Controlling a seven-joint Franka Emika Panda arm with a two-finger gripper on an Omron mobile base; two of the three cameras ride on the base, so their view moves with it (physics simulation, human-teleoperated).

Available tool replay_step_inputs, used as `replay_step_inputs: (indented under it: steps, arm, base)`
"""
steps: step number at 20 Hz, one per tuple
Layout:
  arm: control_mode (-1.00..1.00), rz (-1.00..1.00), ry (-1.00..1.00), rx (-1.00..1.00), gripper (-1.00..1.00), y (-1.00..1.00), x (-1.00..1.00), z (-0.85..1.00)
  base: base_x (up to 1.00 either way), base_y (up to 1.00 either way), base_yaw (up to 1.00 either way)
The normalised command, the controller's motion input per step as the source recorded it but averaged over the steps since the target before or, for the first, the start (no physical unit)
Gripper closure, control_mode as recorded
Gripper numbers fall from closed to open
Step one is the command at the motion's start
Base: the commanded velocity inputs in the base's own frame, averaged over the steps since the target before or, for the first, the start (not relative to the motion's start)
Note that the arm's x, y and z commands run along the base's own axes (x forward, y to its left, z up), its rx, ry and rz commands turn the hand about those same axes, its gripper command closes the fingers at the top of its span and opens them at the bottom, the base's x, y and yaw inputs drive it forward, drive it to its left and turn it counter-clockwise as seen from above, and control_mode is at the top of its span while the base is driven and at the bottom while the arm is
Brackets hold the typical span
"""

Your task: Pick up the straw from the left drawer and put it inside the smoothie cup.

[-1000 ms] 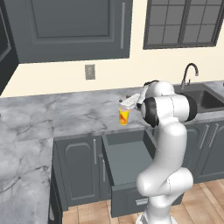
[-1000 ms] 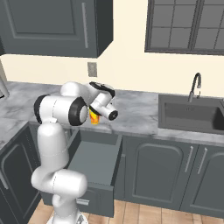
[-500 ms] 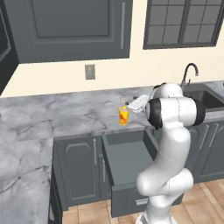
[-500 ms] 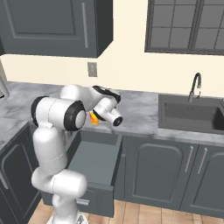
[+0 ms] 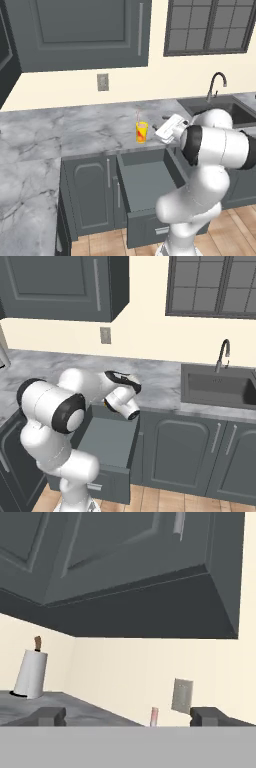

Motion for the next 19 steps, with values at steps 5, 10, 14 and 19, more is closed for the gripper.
replay_step_inputs:
  steps: [5, 10, 14, 19]
  arm:
    - [-1.0, 0.0, -0.1, 0.0, -1.0, -0.14, -0.78, 0.61]
    - [-1.0, 0.0, -0.15, 0.0, -1.0, -0.23, -0.73, 0.58]
    - [-1.0, 0.02, -0.25, 0.01, -1.0, -0.51, -0.64, 0.08]
    - [-1.0, 0.12, -0.05, 0.01, -1.0, -0.52, -0.37, 0.0]
  base:
    - [0.0, 0.0, 0.0]
    - [0.0, 0.0, 0.0]
    - [0.0, 0.0, 0.0]
    - [0.0, 0.0, 0.0]
